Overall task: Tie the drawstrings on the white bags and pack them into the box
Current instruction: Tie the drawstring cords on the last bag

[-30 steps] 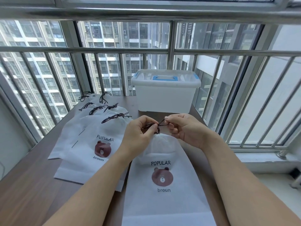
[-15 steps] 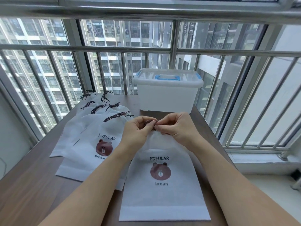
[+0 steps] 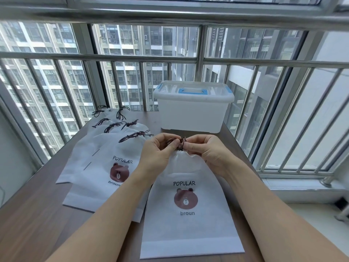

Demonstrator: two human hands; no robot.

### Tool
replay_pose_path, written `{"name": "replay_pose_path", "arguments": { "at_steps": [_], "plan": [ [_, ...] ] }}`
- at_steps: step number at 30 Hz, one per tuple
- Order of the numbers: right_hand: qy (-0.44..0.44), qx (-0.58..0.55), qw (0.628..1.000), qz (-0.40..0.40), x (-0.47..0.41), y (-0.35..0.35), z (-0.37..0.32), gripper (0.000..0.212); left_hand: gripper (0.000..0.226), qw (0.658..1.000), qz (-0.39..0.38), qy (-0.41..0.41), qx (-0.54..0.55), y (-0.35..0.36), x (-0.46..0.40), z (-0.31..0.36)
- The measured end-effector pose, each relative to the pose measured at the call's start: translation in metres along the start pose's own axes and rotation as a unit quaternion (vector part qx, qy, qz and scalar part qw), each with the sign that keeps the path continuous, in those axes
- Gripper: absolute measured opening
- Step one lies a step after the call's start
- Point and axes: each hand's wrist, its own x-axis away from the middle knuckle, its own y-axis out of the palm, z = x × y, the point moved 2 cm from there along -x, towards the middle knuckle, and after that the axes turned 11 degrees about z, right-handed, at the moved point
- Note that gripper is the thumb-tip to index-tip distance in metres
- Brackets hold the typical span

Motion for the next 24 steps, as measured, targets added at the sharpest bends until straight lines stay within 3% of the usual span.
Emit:
{"name": "replay_pose_path", "arguments": {
  "at_steps": [10, 16, 20, 24],
  "plan": [
    [0.048, 0.03, 0.997, -0.056, 0.0023, 0.0004, -0.0018, 0.008, 0.011, 0.997, 0.013, 0.04, -0.057, -0.0008, 0.0004, -0.0026],
    [-0.083, 0.116, 0.99, -0.005, -0.0021, -0.0001, 0.0006, 0.009, 0.012, 0.999, 0.006, 0.029, -0.041, 0.0002, 0.0021, 0.0001],
    [-0.114, 0.158, 0.98, -0.033, -0.0034, 0.0003, 0.0007, 0.02, 0.008, 1.0, -0.009, 0.004, -0.025, -0.0017, 0.0019, 0.0009],
    [-0.134, 0.173, 0.975, -0.032, -0.0042, -0.0001, -0.0005, 0.008, 0.01, 0.999, -0.01, 0.009, -0.029, -0.0042, 0.0023, 0.0012]
  ]
}}
